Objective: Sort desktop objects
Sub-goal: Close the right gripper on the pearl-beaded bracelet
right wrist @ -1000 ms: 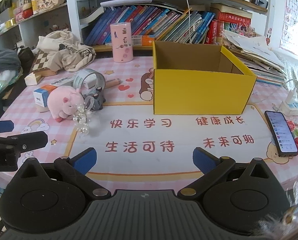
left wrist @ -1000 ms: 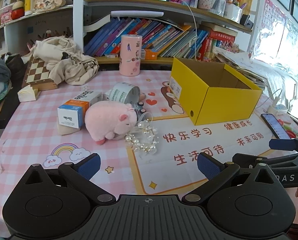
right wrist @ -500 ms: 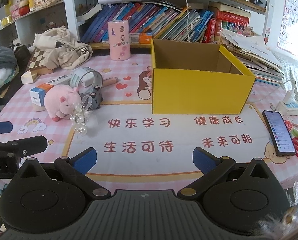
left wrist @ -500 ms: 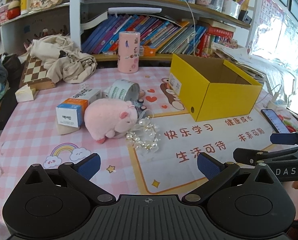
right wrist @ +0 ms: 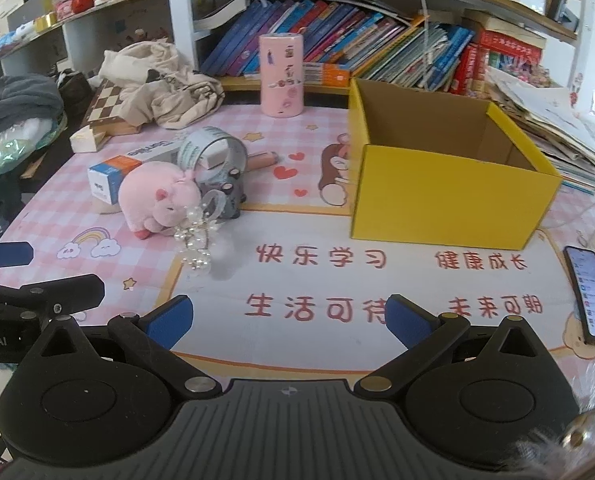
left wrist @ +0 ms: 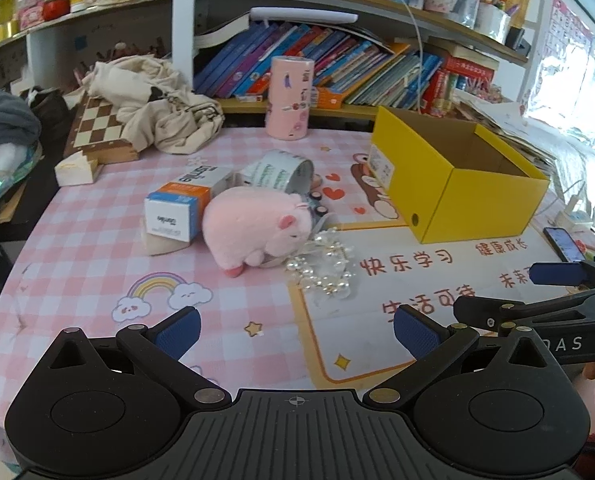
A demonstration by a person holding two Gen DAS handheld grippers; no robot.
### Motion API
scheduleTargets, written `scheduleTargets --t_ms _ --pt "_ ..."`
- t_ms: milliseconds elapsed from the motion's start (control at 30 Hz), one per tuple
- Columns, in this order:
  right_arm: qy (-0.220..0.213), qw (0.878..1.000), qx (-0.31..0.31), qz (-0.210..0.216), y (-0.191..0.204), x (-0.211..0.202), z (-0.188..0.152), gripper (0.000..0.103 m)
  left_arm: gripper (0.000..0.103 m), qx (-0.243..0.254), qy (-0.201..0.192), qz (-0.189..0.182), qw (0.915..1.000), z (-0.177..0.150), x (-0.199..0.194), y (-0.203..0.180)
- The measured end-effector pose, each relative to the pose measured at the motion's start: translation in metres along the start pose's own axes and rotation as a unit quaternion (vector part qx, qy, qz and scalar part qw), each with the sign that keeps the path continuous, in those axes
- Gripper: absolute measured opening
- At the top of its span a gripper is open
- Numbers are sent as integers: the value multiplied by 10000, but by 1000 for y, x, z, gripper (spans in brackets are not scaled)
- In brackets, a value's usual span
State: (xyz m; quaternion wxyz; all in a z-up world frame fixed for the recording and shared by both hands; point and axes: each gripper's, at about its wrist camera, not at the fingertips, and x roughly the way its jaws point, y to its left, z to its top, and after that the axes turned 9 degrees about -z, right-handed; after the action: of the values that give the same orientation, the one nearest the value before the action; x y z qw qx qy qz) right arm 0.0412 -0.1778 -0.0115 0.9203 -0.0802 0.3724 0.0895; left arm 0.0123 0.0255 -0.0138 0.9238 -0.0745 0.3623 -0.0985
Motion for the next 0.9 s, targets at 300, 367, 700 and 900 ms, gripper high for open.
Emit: scheduleTargets --t_ms 300,367,700,900 --pt "73 9993 -262 259 15 23 16 103 103 -206 72 278 9994 3 7 16" --pt "100 9989 -312 327 18 29 21 103 103 -272 70 354 9990 5 8 21" --pt "164 9949 -618 780 31 61 46 83 103 -645 136 407 9970 17 30 42" --pt "368 9898 -810 1110 40 88 61 76 103 -714 198 390 9965 28 46 50"
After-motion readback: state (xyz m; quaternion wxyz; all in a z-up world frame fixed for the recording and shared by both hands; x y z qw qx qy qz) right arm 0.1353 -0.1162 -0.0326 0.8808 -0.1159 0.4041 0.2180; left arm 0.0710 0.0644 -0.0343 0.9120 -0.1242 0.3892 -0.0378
